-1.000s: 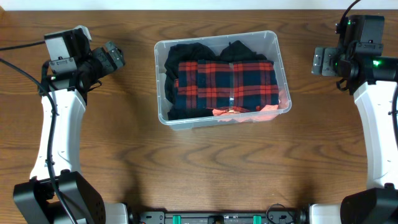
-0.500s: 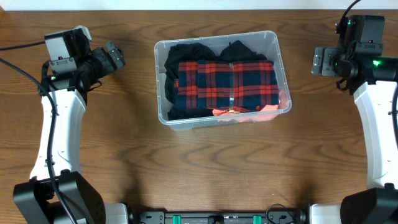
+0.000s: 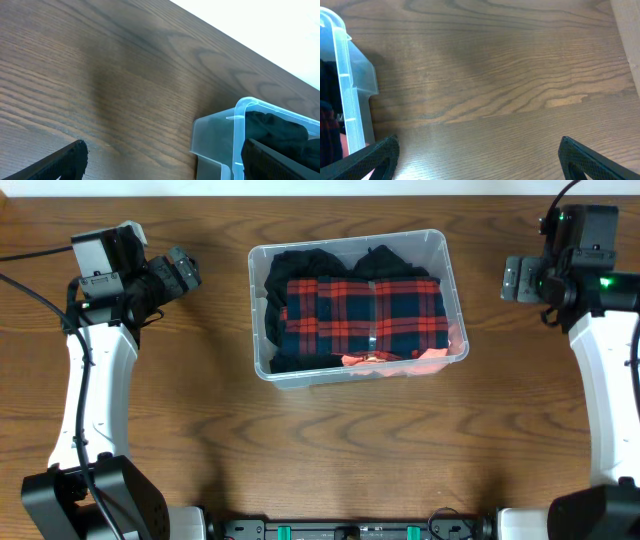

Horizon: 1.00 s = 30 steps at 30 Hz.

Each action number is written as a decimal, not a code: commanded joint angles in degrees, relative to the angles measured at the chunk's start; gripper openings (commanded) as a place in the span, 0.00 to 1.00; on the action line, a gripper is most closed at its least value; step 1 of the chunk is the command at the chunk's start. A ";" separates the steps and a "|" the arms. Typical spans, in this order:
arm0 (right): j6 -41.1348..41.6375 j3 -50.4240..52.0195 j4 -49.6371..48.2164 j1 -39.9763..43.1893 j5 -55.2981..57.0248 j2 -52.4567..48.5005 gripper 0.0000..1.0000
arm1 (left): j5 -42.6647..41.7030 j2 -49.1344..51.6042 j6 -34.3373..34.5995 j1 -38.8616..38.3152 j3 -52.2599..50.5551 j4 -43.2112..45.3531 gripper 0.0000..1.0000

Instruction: Pack container

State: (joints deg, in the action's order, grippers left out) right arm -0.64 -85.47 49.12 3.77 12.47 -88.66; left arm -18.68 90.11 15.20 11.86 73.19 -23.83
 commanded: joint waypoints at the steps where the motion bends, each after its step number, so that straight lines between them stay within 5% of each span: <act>1: -0.04 0.66 0.50 -2.29 0.13 5.84 0.99 | 0.11 -0.74 -0.28 0.13 0.44 -0.15 0.98; 11: -0.04 1.86 1.51 -10.47 -1.16 24.59 0.99 | 0.11 -0.74 -0.28 0.13 0.44 -0.15 0.98; 16: -0.02 11.67 -3.85 -13.64 -2.32 34.32 0.99 | 0.13 -0.74 -0.28 0.13 0.44 -0.15 0.98; 30: 1.51 75.28 -72.22 -13.44 -8.87 62.10 0.99 | 0.11 -0.74 -0.28 0.13 0.44 -0.15 0.98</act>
State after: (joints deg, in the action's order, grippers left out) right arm -0.47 -17.43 -16.91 -9.72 5.32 -30.44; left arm -18.68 90.11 15.20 11.86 73.19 -23.86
